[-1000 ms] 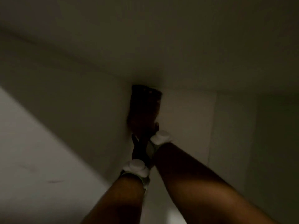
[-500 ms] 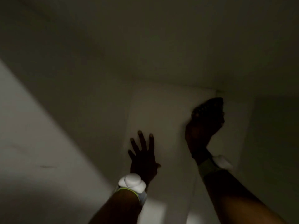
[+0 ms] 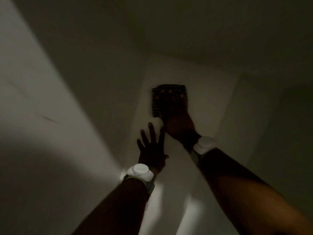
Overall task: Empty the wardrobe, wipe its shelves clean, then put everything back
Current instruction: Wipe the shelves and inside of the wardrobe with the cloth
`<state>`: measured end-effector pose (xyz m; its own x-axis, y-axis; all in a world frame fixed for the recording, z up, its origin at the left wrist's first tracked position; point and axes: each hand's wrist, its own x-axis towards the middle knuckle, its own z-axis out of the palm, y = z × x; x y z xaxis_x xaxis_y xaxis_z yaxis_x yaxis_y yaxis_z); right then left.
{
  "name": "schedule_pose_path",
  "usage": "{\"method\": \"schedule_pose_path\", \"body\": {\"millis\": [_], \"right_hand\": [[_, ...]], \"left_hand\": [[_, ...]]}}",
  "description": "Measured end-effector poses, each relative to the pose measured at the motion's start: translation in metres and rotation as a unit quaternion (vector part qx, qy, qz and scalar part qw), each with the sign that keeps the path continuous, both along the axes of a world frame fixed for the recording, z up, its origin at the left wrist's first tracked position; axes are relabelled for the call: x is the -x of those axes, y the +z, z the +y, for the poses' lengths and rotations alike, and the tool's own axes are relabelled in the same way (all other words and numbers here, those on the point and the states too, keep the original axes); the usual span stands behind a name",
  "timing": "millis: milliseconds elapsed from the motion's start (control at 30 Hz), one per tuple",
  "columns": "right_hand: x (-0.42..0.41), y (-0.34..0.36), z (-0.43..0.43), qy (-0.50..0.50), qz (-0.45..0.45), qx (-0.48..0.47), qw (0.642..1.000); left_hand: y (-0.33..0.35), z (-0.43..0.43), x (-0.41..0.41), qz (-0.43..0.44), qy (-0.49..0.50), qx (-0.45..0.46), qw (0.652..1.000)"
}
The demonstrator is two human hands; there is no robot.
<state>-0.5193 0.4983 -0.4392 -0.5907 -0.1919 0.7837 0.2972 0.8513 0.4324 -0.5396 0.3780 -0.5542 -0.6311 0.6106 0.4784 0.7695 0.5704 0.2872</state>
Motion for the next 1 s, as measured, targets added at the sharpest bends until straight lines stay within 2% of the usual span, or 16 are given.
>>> {"method": "schedule_pose_path", "body": {"millis": [67, 133, 200, 233, 267, 333, 400, 500, 567, 633, 700, 733, 800, 867, 1000], "right_hand": [[-0.055, -0.018, 0.033, -0.034, 0.078, 0.034, 0.996], [-0.095, -0.04, 0.054, -0.078, 0.113, 0.054, 0.989], [-0.107, -0.053, 0.058, -0.124, 0.12, 0.127, 0.977], [-0.102, -0.056, 0.054, -0.126, 0.131, 0.18, 0.967], [-0.093, -0.062, 0.05, -0.101, 0.164, 0.191, 0.962], [-0.062, -0.07, 0.034, -0.024, 0.203, 0.152, 0.967], [-0.022, -0.07, 0.015, 0.012, 0.181, 0.096, 0.979], [0.031, -0.066, -0.027, 0.075, -0.005, 0.124, 0.99], [0.051, -0.07, -0.039, 0.072, -0.045, 0.113, 0.99], [0.043, -0.068, -0.038, 0.049, -0.068, 0.065, 0.994], [0.012, -0.072, -0.016, 0.03, -0.057, 0.007, 0.998], [-0.013, -0.079, -0.002, 0.013, -0.026, -0.006, 1.0], [-0.07, -0.101, 0.023, -0.028, 0.037, 0.032, 0.998], [-0.121, -0.128, 0.036, -0.072, 0.055, 0.064, 0.994], [-0.124, -0.151, 0.036, -0.08, 0.043, 0.1, 0.991]], "left_hand": [[-0.007, 0.002, -0.002, 0.011, -0.002, -0.024, 1.0], [-0.012, 0.006, -0.001, 0.029, 0.009, -0.036, 0.999], [-0.013, 0.012, -0.001, 0.011, 0.013, -0.049, 0.999], [-0.015, 0.016, -0.002, 0.004, 0.012, -0.053, 0.999], [-0.019, 0.02, -0.004, -0.003, 0.009, -0.055, 0.998], [-0.028, 0.025, -0.011, -0.013, 0.028, -0.035, 0.999], [-0.043, 0.033, -0.017, -0.035, 0.064, -0.024, 0.997], [-0.058, 0.037, -0.023, -0.08, 0.095, -0.009, 0.992], [-0.066, 0.036, -0.03, -0.083, 0.09, 0.038, 0.992], [-0.069, 0.038, -0.026, -0.09, 0.068, -0.013, 0.994], [-0.071, 0.039, -0.021, -0.087, 0.082, -0.071, 0.99], [-0.073, 0.039, -0.021, -0.086, 0.098, -0.073, 0.989], [-0.074, 0.037, -0.02, -0.074, 0.098, -0.039, 0.992], [-0.081, 0.033, -0.018, -0.049, 0.076, -0.002, 0.996], [-0.087, 0.031, -0.018, -0.046, 0.073, -0.015, 0.996]]}}
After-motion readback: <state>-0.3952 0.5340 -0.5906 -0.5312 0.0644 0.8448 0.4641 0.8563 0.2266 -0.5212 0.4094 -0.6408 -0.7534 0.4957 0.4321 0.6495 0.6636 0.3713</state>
